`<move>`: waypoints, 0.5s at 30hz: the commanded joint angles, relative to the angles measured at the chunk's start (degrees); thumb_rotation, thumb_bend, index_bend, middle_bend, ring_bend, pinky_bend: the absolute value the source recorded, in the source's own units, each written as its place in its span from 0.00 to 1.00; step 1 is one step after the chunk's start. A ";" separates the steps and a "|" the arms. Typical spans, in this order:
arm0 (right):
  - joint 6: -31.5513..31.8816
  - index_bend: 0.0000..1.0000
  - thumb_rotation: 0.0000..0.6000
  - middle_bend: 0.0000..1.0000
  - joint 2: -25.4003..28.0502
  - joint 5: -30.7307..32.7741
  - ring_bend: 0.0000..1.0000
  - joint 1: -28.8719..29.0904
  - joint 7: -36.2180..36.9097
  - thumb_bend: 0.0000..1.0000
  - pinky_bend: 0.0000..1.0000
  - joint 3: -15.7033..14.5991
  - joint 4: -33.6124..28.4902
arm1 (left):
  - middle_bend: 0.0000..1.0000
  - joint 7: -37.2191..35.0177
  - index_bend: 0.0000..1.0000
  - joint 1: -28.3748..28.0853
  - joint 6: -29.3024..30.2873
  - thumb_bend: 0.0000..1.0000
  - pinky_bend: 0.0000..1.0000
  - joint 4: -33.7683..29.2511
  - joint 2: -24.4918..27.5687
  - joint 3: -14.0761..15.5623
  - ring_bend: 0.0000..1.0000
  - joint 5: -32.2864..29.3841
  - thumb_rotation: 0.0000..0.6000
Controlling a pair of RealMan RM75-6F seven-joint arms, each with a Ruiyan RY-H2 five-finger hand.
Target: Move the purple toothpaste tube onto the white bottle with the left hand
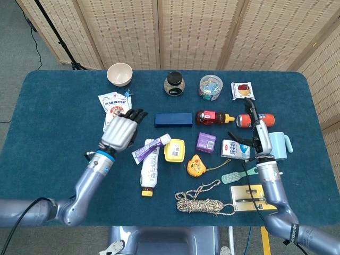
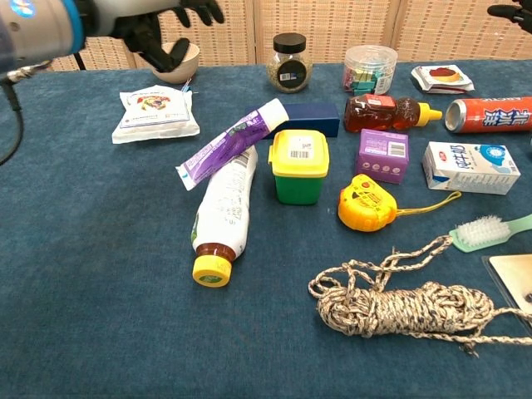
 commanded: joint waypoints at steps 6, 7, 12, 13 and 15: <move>1.14 0.00 1.00 0.00 3.11 -1.79 0.00 -1.47 -6.33 0.00 0.00 -2.91 1.91 | 0.18 -6.95 0.20 10.28 6.70 0.69 0.36 -3.22 7.69 6.29 0.22 10.83 1.00; 1.37 0.00 1.00 0.00 3.57 -2.17 0.00 -1.78 -6.83 0.00 0.00 -3.39 2.10 | 0.19 -8.13 0.21 11.31 6.96 0.69 0.36 -3.26 8.37 6.71 0.22 11.73 1.00; 3.01 0.00 1.00 0.00 5.30 -2.99 0.00 -3.49 -10.76 0.00 0.00 -5.35 3.19 | 0.19 -12.61 0.25 16.21 9.68 0.69 0.36 -2.72 10.95 8.11 0.23 15.52 1.00; 3.36 0.00 1.00 0.00 5.85 -3.05 0.00 -3.97 -11.86 0.00 0.00 -5.84 3.24 | 0.20 -13.68 0.25 17.74 10.79 0.69 0.36 -2.37 11.47 8.56 0.23 16.62 1.00; 3.76 0.00 1.00 0.00 7.65 -3.29 0.00 -5.33 -15.04 0.00 0.00 -7.40 3.23 | 0.20 -15.50 0.25 21.28 13.51 0.69 0.36 -1.59 12.69 10.15 0.24 18.10 1.00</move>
